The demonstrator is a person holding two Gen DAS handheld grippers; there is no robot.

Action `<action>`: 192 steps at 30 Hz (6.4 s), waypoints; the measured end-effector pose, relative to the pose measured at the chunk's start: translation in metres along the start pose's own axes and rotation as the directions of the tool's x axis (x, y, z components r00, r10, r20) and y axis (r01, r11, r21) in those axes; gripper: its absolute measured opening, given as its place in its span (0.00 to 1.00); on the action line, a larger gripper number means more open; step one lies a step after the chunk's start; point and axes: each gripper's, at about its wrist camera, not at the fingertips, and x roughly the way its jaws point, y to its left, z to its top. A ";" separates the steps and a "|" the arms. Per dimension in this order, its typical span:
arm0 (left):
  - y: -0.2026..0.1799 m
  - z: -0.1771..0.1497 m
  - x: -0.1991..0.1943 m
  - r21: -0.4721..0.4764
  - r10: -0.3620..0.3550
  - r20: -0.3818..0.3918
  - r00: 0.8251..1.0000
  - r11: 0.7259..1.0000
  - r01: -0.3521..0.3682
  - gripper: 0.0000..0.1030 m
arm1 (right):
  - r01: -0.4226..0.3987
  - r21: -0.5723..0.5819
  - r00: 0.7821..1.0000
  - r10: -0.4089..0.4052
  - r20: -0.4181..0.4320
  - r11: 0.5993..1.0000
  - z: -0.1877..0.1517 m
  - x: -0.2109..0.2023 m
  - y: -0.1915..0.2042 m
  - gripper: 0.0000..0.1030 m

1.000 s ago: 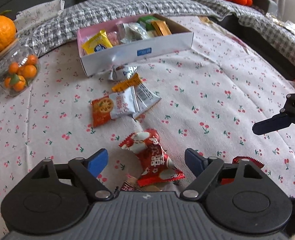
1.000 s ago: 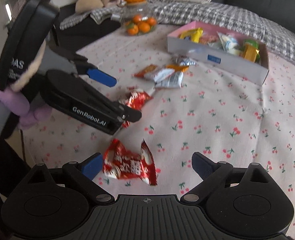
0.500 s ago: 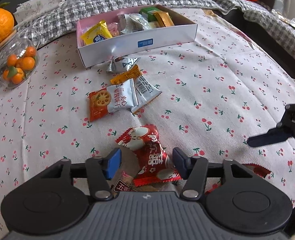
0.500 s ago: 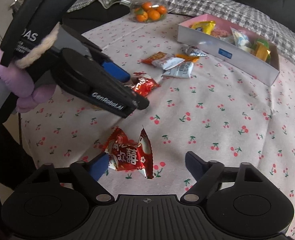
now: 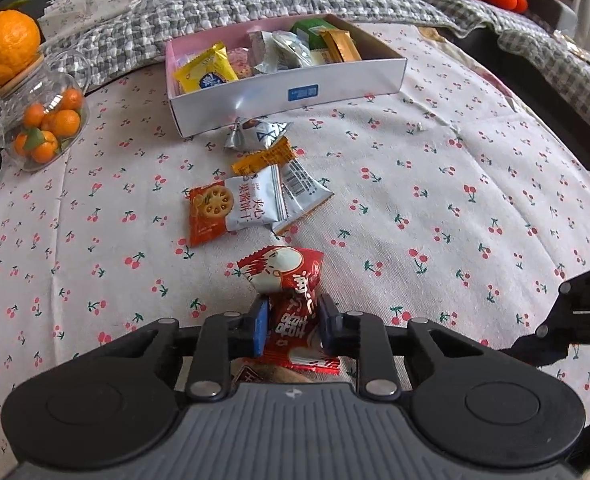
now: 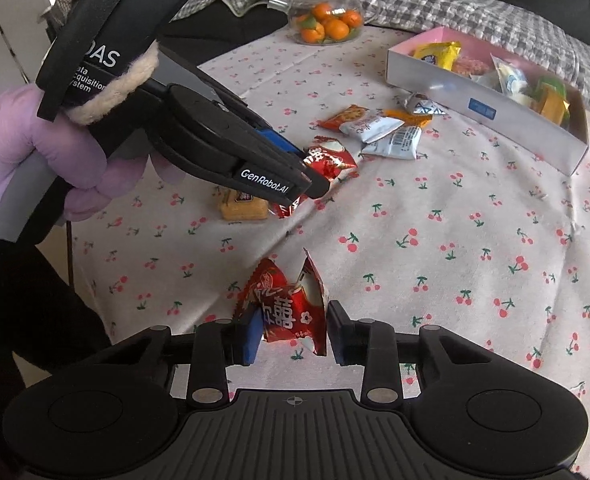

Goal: Organize snacks
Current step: 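Grasp a red-white candy pack with the left tool while the right tool grasps a red candy pack, then lift both red candy packs and carry them toward the box, then lower both red candy packs into the box and open both tools, then move both open tools from the box back to the remaining snacks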

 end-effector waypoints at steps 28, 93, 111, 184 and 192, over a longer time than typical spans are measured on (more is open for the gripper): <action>0.004 0.029 -0.015 -0.131 0.005 0.042 0.999 0.991 0.001 0.21 | 0.193 0.348 0.980 -0.199 -0.019 0.917 0.033 -0.026 -0.066 0.32; 0.044 0.173 0.048 -0.365 0.110 0.142 0.984 0.930 -0.051 0.21 | 0.086 0.786 0.969 -0.234 0.076 0.613 0.159 0.016 -0.241 0.33; 0.038 0.199 0.084 -0.336 0.162 0.131 0.978 0.936 -0.110 0.22 | 0.095 0.806 0.970 -0.238 0.058 0.584 0.163 0.046 -0.257 0.36; 0.046 0.064 -0.015 -0.263 0.144 0.029 0.989 0.956 -0.131 0.99 | 0.226 0.675 0.961 -0.274 -0.036 0.702 0.084 -0.029 -0.145 0.88; 0.064 0.055 0.011 -0.248 0.124 -0.019 0.992 0.961 -0.125 0.96 | 0.234 0.578 0.965 -0.260 -0.038 0.782 0.095 -0.003 -0.127 0.88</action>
